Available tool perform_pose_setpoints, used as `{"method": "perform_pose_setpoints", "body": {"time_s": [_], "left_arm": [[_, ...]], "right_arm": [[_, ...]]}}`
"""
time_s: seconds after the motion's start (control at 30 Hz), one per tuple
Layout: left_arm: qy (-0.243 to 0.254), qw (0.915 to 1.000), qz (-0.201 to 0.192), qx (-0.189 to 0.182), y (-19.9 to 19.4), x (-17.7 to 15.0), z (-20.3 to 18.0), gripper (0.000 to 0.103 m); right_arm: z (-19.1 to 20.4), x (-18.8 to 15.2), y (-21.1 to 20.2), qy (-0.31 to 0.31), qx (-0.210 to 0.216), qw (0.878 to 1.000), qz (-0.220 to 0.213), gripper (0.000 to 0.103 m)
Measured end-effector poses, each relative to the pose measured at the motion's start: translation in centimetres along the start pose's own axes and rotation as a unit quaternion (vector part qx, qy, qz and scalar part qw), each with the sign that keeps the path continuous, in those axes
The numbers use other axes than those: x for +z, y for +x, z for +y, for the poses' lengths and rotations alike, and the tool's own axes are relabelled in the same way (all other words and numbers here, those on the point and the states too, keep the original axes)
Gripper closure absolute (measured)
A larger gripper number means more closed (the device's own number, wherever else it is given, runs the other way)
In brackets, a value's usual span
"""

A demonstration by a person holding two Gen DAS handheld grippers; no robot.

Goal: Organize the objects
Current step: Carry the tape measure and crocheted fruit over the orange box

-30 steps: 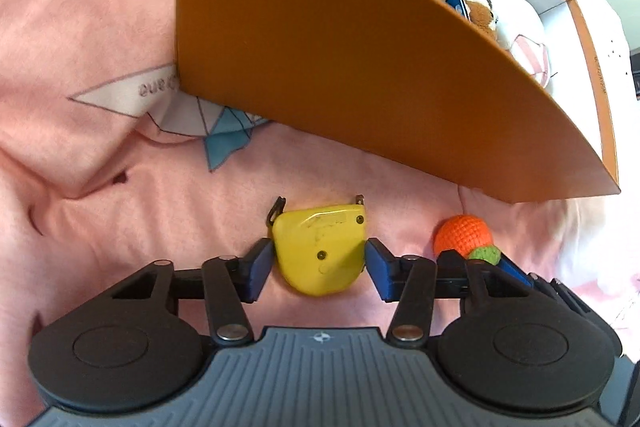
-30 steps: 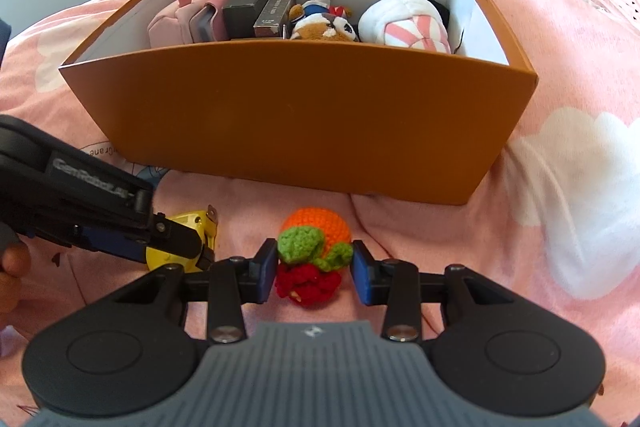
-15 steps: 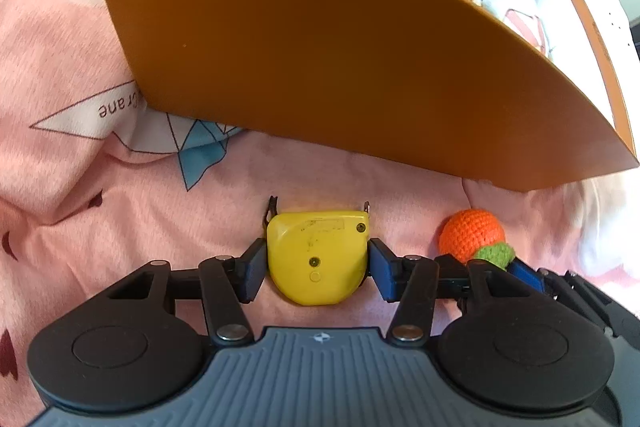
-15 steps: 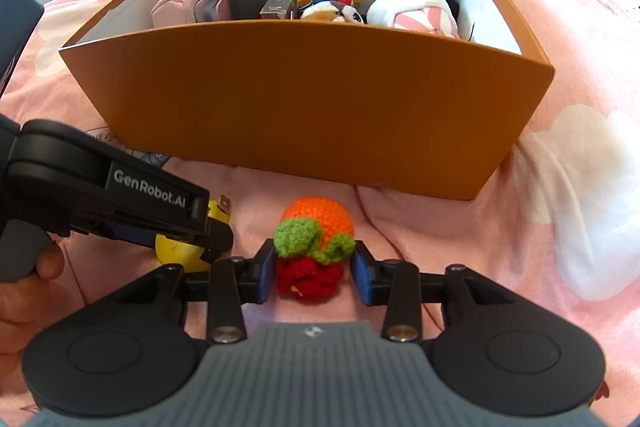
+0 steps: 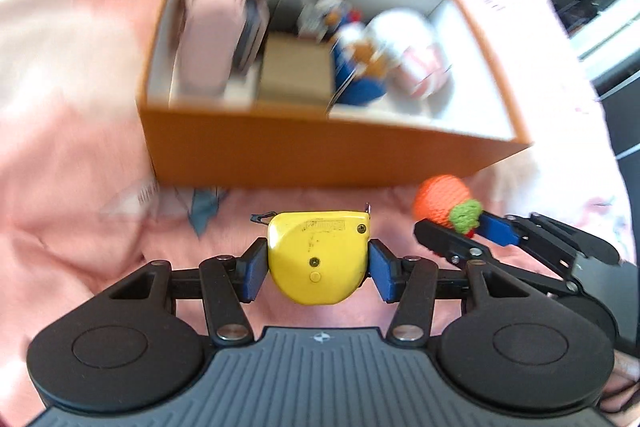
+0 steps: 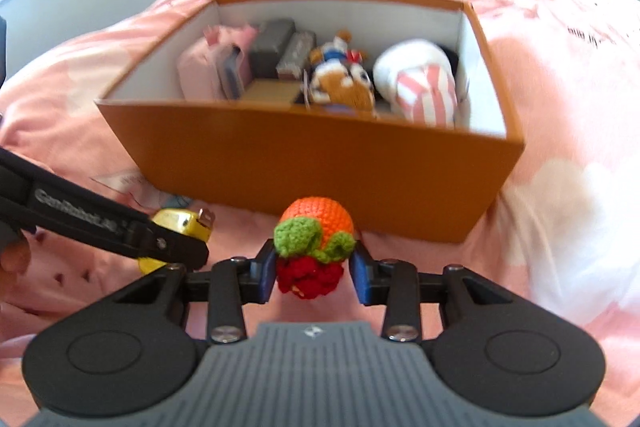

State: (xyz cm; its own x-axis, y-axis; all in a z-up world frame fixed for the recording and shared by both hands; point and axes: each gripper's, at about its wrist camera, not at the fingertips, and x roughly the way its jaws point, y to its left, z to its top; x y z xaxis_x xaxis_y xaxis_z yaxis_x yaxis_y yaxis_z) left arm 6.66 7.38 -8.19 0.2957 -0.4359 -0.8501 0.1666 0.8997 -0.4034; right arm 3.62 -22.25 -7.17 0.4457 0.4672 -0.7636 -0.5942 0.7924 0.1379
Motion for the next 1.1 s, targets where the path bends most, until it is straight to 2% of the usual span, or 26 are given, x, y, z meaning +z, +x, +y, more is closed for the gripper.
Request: {"method": "perform_pose_setpoints", "body": {"time_s": [0.13,0.27,0.37,0.53,0.67,0.73,0.87,1.1], "left_arm": [[0.028,0.9991,-0.02,-0.023,-1.0,1.5,-1.6,0.042],[0.063,0.9969,-0.046,0.001,-2.2,4.0,-2.3,0.042],[0.083,0.9951,-0.051,0.018,-3.0,6.4,-2.2,0.042],[0.105,0.9937,-0.005,0.039,-2.0,9.4,-1.4,0.042],[0.126,0.9878,0.064,0.065,1.6,10.6,-1.2,0.042],[0.132,0.9852,0.084,0.07,2.9,10.8,-1.2,0.042],[0.193,0.9691,0.106,0.111,4.6,10.4,-2.9,0.042],[0.238,0.9479,0.159,0.141,7.0,10.5,-4.1,0.042]], "right_arm": [[0.2,1.8,-1.7,-0.012,0.022,0.999,-0.021,0.063],[0.4,3.7,-2.6,-0.02,0.042,0.998,-0.039,0.063],[0.5,5.5,-2.9,-0.02,0.061,0.997,-0.051,0.063],[0.7,8.0,-2.3,-0.026,0.052,0.996,-0.062,0.063],[0.4,9.3,-0.7,-0.019,0.063,0.997,-0.045,0.063],[0.2,9.7,0.1,-0.02,0.062,0.997,-0.032,0.063],[-0.2,10.5,1.8,-0.019,0.081,0.997,-0.002,0.063],[-1.4,11.9,5.2,0.039,0.155,0.984,0.077,0.063]]}}
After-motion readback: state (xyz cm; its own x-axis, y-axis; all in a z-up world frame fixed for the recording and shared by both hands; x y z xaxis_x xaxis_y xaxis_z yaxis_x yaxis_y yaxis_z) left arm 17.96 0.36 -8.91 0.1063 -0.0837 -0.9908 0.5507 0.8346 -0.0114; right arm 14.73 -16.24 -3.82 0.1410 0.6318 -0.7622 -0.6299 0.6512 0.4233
